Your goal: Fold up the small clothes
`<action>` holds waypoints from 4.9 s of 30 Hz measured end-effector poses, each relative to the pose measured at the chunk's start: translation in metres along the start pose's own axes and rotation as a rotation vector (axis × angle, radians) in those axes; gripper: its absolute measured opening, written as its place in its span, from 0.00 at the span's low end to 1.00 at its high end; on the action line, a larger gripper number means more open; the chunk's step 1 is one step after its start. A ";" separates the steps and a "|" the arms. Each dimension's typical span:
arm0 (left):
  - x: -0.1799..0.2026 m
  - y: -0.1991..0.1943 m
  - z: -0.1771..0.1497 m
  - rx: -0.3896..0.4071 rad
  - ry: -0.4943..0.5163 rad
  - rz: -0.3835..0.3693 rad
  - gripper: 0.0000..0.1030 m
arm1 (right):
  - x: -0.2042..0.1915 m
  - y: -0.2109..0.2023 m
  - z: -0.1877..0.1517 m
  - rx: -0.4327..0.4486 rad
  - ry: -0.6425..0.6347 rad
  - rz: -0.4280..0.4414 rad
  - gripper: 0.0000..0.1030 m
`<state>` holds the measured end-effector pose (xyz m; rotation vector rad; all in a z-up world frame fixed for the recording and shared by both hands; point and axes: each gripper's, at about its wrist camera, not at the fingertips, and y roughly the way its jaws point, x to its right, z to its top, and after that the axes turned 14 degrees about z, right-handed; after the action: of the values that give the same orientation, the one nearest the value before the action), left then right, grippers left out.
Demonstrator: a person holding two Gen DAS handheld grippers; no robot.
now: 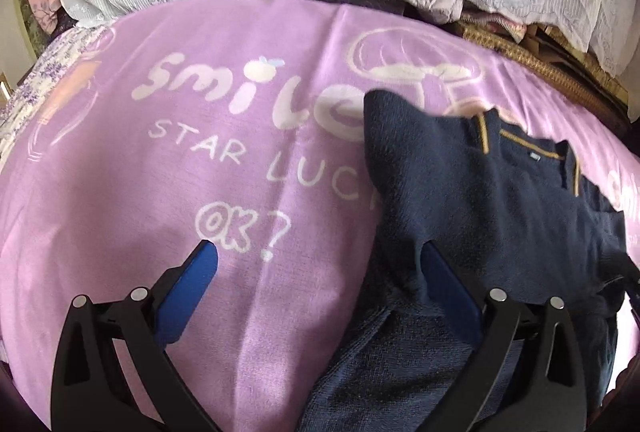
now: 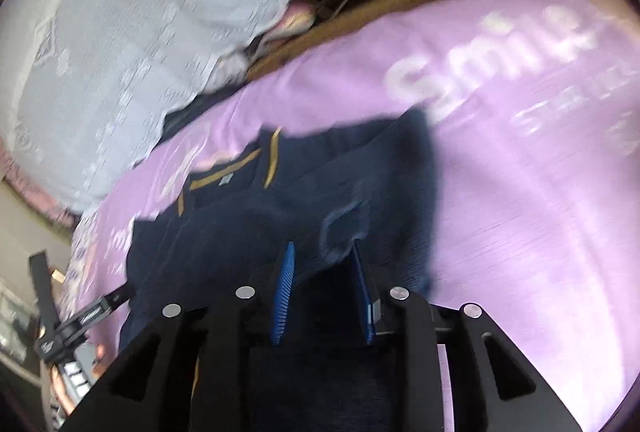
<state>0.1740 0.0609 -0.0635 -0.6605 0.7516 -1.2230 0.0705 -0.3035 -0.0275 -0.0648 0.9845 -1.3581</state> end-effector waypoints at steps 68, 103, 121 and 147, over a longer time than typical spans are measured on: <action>0.035 0.004 -0.045 -0.077 0.161 -0.063 0.96 | -0.026 0.037 -0.036 -0.128 -0.206 -0.081 0.71; 0.051 0.070 0.048 -0.092 0.039 -0.106 0.96 | 0.092 0.055 0.048 -0.038 0.179 0.126 0.26; 0.004 0.074 0.057 -0.047 -0.034 0.155 0.96 | 0.084 0.026 0.043 0.051 0.128 -0.004 0.34; -0.019 0.000 -0.056 -0.060 0.127 -0.067 0.96 | 0.052 -0.018 -0.031 -0.043 -0.015 -0.049 0.61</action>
<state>0.1263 0.0766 -0.0938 -0.6662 0.8807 -1.3175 0.0323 -0.3368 -0.0653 -0.1317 1.0055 -1.3797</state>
